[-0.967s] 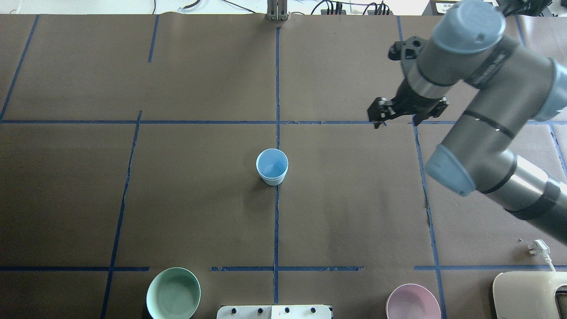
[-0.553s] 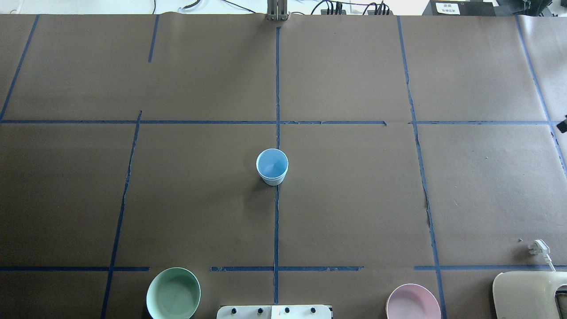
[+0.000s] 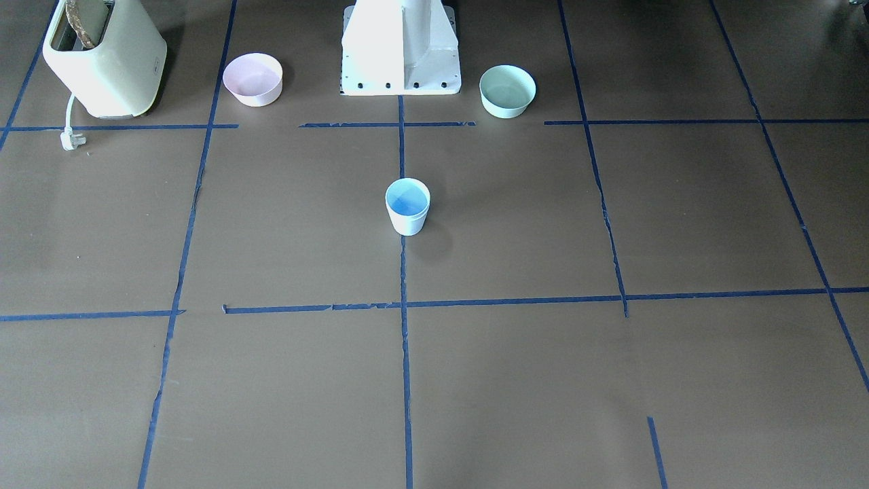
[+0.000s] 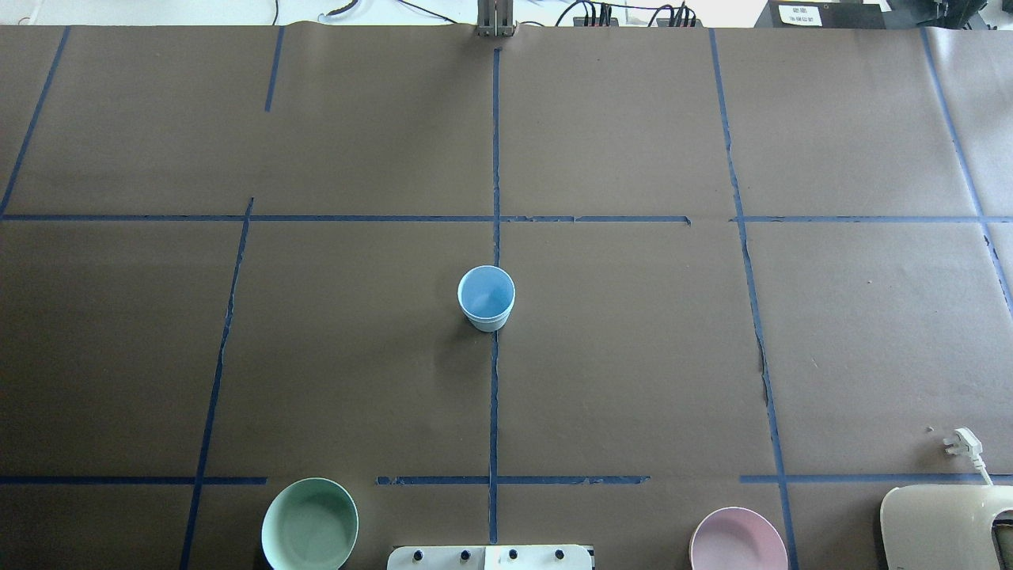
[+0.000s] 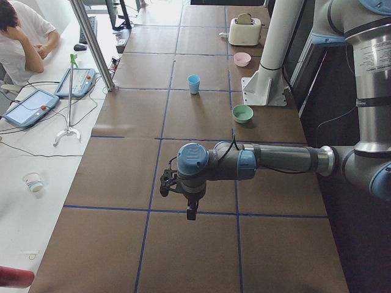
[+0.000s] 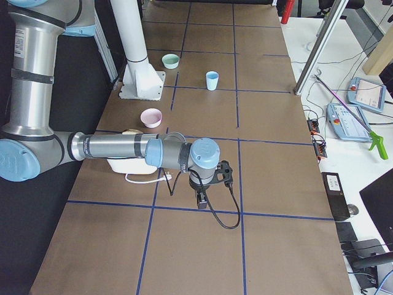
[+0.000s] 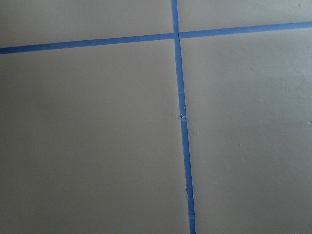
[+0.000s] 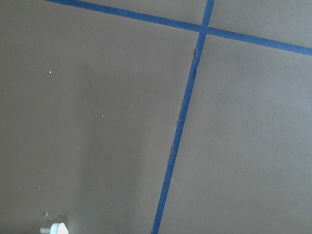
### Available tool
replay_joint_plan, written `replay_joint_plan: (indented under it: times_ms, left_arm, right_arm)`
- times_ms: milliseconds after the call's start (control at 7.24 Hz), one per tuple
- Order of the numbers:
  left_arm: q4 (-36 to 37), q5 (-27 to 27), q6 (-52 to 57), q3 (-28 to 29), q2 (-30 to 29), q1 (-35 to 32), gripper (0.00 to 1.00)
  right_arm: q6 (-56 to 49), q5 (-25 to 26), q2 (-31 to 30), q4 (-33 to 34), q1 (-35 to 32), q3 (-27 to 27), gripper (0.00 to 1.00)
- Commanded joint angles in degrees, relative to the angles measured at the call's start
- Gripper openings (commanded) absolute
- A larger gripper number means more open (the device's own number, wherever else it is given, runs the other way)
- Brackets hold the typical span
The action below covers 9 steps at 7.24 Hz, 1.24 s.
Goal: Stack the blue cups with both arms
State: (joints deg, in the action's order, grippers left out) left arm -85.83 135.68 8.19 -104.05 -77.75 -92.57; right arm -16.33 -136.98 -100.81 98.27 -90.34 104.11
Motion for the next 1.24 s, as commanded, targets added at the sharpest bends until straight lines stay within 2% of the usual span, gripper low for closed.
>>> replay_joint_plan:
  times_ms: [0,1106]
  left_arm:
    - [0.4,-0.3,0.1,0.5,0.2,0.0,1.00]
    - [-0.1,-0.2,0.1,-0.3,0.7,0.0,1.00]
  right_arm:
    - [0.0,0.0,0.1,0.0,-0.1,-0.1,1.00]
    - [0.0,-0.3,0.0,0.0,-0.1,0.1,1.00]
